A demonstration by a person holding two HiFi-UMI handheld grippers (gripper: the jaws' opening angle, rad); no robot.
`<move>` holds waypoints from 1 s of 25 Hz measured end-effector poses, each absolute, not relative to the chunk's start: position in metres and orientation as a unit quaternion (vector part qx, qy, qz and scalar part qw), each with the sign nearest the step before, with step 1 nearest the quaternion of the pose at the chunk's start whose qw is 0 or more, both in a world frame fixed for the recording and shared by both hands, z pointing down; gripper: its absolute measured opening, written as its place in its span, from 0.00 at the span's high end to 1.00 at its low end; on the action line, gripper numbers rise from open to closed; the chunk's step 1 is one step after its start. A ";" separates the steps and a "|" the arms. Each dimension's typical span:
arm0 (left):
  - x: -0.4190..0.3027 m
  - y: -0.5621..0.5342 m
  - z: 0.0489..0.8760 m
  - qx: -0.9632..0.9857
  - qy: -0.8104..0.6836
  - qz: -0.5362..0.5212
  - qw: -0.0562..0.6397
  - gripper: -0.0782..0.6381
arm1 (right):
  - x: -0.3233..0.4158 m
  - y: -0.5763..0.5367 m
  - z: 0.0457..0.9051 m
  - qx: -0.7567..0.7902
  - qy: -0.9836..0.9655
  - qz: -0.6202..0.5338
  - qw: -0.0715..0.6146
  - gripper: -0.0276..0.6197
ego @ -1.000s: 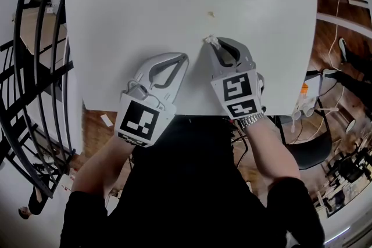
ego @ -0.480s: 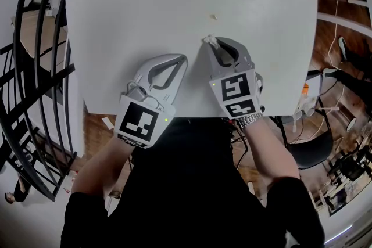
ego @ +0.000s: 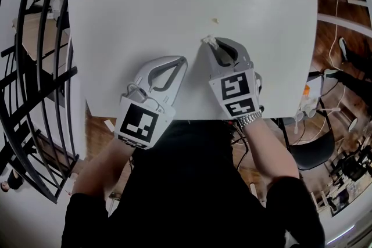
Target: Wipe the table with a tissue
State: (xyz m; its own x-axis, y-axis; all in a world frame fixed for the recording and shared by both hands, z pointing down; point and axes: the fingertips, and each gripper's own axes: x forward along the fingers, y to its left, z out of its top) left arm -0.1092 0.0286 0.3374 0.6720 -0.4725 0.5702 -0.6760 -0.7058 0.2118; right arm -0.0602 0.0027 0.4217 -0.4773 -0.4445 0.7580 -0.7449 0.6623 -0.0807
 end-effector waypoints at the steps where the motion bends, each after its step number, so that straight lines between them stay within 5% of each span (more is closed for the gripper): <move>1: -0.109 0.028 0.337 0.891 -0.322 0.245 0.207 0.87 | -0.060 0.002 0.421 0.357 -0.835 0.206 0.365 0.87; 25: -0.102 0.014 0.337 0.896 -0.309 0.247 0.201 0.87 | -0.038 -0.034 0.415 0.399 -0.822 0.199 0.354 0.87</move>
